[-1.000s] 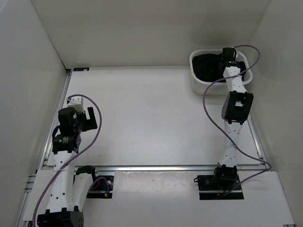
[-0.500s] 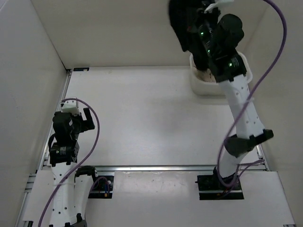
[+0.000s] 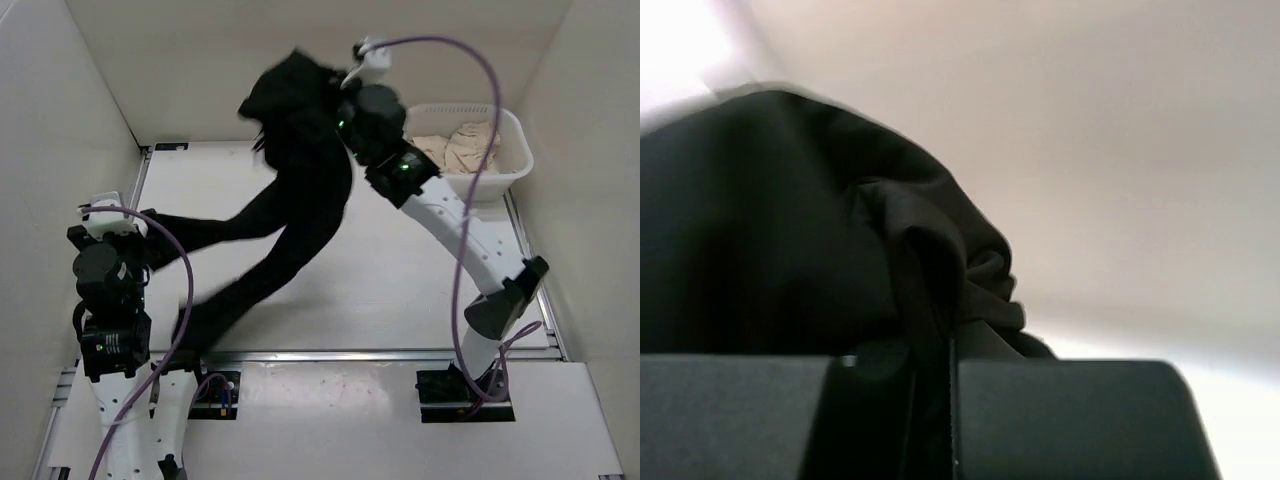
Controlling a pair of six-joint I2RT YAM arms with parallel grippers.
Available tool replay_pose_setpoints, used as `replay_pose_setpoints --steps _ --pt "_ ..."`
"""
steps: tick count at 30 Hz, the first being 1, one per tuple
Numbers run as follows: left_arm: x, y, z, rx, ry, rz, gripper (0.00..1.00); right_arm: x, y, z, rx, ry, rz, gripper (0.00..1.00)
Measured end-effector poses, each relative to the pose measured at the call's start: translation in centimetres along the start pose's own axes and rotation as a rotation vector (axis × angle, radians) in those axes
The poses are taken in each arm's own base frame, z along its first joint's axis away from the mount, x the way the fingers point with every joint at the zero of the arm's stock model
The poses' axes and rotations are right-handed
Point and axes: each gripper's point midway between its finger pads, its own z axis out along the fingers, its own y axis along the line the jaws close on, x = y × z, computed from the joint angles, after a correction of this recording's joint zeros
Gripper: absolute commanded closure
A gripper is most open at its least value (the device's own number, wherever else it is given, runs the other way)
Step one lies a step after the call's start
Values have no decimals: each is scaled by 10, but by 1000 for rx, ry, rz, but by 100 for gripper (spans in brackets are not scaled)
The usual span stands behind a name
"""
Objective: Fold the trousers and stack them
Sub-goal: Move the trousers to the center of the board
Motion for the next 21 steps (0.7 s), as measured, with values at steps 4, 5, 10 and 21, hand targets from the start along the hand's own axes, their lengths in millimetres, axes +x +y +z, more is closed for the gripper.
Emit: replay_pose_setpoints --steps 4,5,10,21 --pt "-21 12 -9 -62 -59 -9 0 190 -73 -24 251 458 -7 11" --pt "-22 14 -9 -75 -62 -10 0 227 -96 -42 322 559 -20 8" --pt "1 15 -1 -82 0 0 0 314 -202 -152 659 896 -97 3" --pt "137 -17 17 82 501 40 0 322 -117 -98 210 996 -92 1"
